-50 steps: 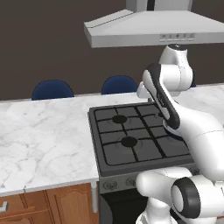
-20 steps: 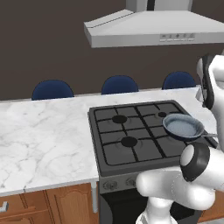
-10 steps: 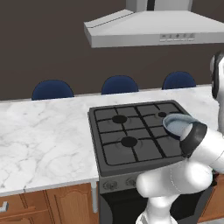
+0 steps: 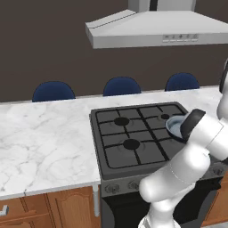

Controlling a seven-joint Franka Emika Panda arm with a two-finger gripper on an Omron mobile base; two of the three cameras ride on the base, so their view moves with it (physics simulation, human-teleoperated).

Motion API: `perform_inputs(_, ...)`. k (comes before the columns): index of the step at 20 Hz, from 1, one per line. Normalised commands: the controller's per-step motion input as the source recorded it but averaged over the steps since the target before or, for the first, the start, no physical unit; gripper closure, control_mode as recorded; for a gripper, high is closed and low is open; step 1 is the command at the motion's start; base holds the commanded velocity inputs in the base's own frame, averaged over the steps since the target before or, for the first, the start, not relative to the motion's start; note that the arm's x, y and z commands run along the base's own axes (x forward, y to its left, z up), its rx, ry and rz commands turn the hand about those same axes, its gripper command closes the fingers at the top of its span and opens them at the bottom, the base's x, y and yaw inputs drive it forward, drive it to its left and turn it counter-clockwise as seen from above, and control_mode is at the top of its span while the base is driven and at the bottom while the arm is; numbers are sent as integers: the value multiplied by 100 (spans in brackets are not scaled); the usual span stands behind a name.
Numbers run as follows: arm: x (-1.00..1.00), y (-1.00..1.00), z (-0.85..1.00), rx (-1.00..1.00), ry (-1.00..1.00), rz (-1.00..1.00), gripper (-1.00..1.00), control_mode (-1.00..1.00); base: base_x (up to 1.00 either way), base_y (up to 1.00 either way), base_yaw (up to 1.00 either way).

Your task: Pick up the butter stick and place it in the pan. Then turn on the burner for the pan.

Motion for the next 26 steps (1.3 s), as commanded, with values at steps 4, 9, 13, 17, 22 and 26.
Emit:
perform_inputs(4, 0, -48, -22, 1, 0, 0, -100, -100, 0, 0, 0)
perform_inputs(9, 0, -42, -30, 1, 0, 0, -100, -100, 0, 0, 0)
perform_inputs(13, 0, -32, -31, 1, 0, 0, -100, -100, 0, 0, 0)
perform_inputs(17, 0, -35, -25, 3, 0, 0, -100, -100, 0, 0, 0)
perform_inputs(22, 0, -40, -19, 4, 1, 0, -100, -100, 0, 0, 0)
perform_inputs(26, 0, -36, -15, 4, 2, 0, -100, -100, 0, 0, 0)
